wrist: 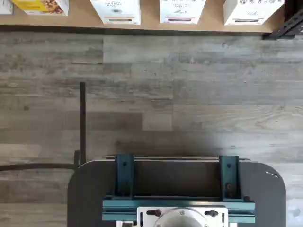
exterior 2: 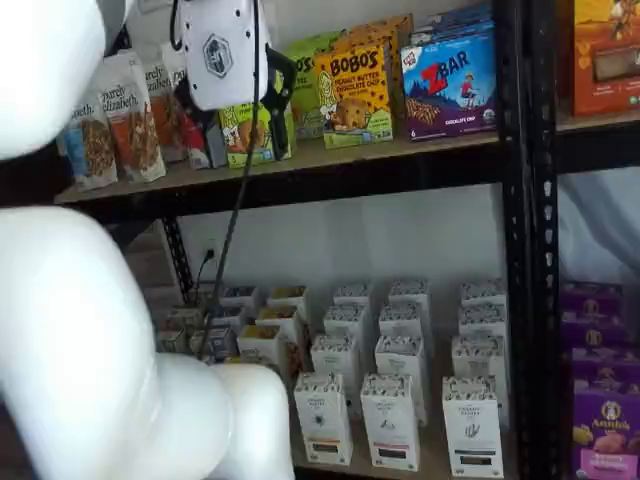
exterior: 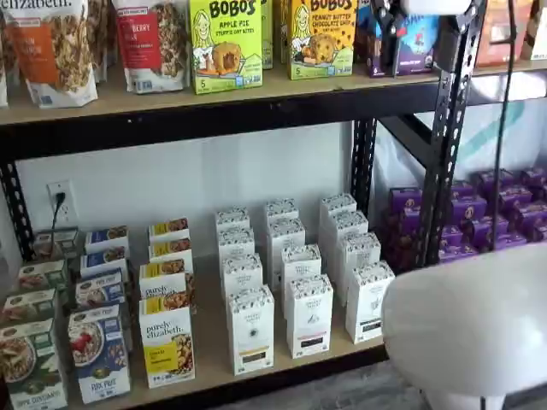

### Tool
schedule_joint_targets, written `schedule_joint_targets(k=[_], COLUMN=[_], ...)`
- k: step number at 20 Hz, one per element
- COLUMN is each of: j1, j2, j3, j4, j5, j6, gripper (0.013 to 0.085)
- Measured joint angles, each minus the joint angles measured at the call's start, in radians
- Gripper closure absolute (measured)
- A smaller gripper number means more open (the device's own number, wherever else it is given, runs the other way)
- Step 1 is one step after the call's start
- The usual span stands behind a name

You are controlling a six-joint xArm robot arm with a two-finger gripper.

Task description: Pick up the white box with a yellow strip in the middle, on the bottom shelf, the fourth box from the left

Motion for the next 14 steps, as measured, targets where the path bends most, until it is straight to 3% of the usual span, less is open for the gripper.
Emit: schedule_joint_targets(k=[1,6,10,14], j1=[-0.048,-0.087,-0.1,-0.088], j2=[0.013,0.072,0.098,0.109], j3=[-0.007,-0.045,-0.059,-0.055], j4=[0.04,0.051,0.054,0.053], j5=[-0.006,-0.025,-0.04,-0.06], j6=[-0.028,-0.067,-0.081,-0.071], gripper=[0.013,0.013,0.013,0.013])
